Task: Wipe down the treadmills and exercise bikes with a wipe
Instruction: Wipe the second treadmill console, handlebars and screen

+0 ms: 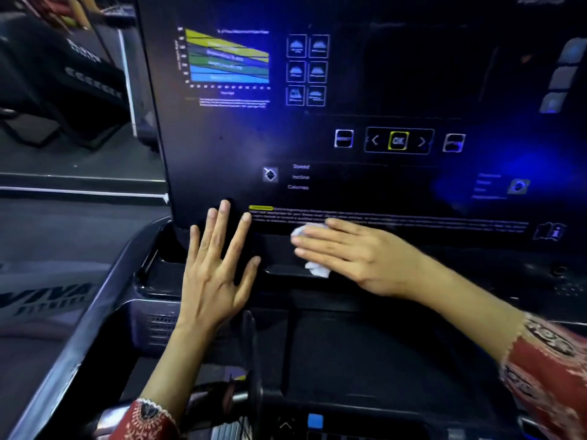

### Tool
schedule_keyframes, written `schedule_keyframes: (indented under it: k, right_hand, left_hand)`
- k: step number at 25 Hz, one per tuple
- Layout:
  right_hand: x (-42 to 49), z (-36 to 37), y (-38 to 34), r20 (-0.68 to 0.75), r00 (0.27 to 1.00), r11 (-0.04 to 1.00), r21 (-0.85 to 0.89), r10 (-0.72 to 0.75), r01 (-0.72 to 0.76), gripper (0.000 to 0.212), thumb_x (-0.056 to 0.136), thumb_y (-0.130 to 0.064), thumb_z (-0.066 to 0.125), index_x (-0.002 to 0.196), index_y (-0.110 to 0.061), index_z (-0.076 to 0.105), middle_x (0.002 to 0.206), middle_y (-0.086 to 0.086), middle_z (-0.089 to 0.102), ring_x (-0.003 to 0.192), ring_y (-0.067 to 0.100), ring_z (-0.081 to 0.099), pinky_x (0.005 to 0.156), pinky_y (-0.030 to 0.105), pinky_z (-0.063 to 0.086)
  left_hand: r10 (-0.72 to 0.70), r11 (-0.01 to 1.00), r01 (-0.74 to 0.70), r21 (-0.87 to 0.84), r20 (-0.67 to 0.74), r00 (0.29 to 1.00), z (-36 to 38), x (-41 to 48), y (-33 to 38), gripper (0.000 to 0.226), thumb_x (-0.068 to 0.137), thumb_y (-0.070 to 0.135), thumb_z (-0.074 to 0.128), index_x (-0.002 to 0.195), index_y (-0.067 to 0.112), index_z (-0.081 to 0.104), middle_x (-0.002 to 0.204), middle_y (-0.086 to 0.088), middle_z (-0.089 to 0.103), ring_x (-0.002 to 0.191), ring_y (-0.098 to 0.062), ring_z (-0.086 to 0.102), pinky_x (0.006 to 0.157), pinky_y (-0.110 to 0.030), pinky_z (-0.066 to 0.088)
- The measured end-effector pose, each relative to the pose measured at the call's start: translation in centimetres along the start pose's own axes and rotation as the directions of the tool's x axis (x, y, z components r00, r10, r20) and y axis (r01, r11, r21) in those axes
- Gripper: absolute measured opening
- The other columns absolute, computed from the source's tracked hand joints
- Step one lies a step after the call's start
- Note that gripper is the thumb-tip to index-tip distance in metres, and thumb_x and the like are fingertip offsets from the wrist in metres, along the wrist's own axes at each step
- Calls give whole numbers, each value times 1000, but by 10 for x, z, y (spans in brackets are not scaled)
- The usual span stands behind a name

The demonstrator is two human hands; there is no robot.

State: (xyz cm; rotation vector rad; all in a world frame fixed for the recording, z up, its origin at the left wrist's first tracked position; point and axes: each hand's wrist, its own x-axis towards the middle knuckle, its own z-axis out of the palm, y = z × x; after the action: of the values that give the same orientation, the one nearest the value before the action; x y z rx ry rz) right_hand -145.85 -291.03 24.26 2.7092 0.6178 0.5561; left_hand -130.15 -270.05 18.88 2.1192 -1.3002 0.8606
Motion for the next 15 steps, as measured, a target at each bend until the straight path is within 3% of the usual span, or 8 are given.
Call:
schedule_keyframes:
  k: [3, 6, 8, 12, 15]
  right_hand:
    - [69, 10, -6, -8, 998, 997, -31, -69, 69, 46, 98, -3, 24, 134, -3, 52, 143, 11, 48, 134, 24, 44, 114, 40, 24]
    - [73, 2, -1, -40, 993, 989, -94, 115, -119, 50, 94, 2, 29, 142, -3, 42, 150, 11, 38, 140, 25, 34, 117, 40, 19]
    - [51, 3, -8, -69, 984, 981, -96, 162, -168, 51, 94, 4, 30, 144, -2, 39, 152, 11, 33, 143, 25, 28, 119, 38, 16]
    - [85, 20, -35, 19, 999, 998, -56, -31, 32, 48, 96, 0, 26, 136, -5, 51, 146, 8, 45, 138, 21, 38, 116, 39, 20]
    - [142, 20, -25, -62, 998, 995, -98, -5, -2, 47, 100, -5, 22, 132, -7, 56, 140, 7, 52, 133, 22, 46, 113, 43, 23]
  left_hand:
    - [-32, 999, 32, 7, 1, 999, -4, -6, -20, 57, 99, 42, 34, 145, 9, 31, 151, -21, 26, 147, -18, 5, 117, -38, 5]
    - [-55, 998, 55, 2, -8, 998, -9, -10, -40, 59, 98, 41, 36, 147, 10, 28, 152, -20, 25, 147, -18, 6, 118, -38, 5]
    - [-76, 997, 76, -3, -1, 997, -12, -15, -52, 61, 96, 38, 41, 147, 10, 26, 155, -16, 20, 147, -18, 7, 118, -38, 6]
    - [32, 999, -32, -23, 17, 999, -13, -21, -73, 65, 96, 36, 40, 153, 21, 11, 160, 5, -1, 147, -16, 8, 118, -39, 8]
    - [-5, 995, 4, -97, -9, 1000, -14, -17, -79, 63, 99, 38, 36, 152, 17, 10, 160, 4, -2, 147, -14, 6, 119, -36, 6]
